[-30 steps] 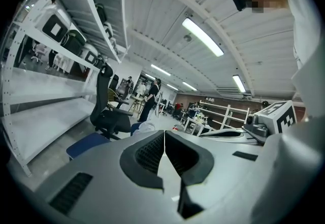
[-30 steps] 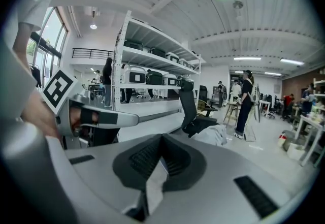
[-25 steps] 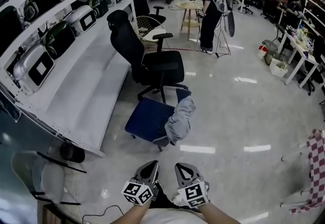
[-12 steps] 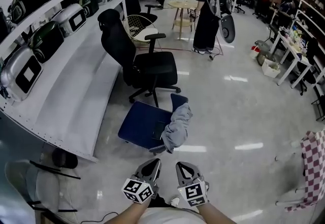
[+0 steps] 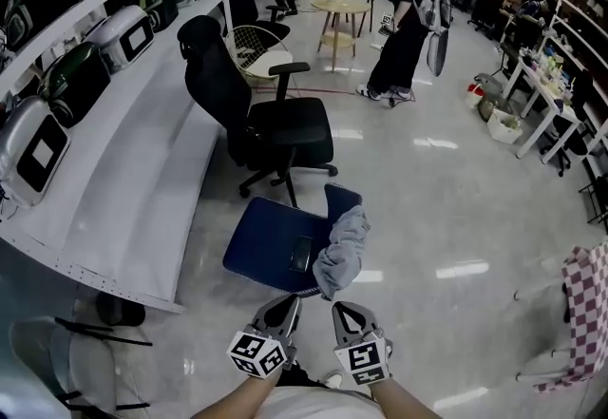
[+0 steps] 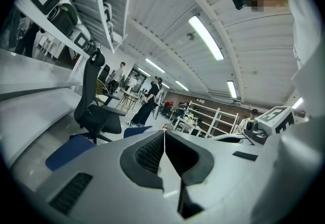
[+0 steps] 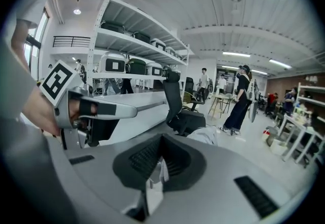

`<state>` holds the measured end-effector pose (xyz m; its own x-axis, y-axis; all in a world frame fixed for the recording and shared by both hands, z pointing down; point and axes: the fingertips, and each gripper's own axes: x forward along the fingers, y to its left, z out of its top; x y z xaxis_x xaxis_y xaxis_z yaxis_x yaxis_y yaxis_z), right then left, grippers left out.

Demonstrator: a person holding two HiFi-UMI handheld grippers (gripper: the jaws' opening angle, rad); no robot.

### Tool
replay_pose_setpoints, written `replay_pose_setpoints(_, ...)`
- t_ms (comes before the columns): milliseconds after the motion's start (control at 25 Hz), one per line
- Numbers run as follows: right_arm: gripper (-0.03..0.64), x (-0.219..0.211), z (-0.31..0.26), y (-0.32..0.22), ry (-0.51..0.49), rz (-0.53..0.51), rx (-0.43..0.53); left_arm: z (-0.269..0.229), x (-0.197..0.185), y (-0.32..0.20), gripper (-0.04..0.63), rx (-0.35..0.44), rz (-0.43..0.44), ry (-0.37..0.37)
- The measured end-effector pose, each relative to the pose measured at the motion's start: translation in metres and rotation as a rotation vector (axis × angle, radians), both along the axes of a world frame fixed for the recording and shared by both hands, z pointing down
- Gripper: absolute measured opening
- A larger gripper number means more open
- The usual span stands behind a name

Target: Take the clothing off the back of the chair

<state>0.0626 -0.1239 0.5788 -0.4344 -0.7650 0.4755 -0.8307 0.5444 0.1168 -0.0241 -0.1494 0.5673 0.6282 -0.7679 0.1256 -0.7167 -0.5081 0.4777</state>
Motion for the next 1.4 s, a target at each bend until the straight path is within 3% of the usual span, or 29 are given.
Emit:
replay_pose_setpoints(600,0.015,0.003,0.009,-0.044,0.065,0.173,-0.034,0.010,-0.012,-0.047,0.014,-0.006,0.105,0.038)
replay_pose_setpoints(1400,0.025,0.026,0.052,-0.093,0.118,0.126,-0.152,0.011,-0.014,-0.093,0.014,-0.013,0.025,0.004)
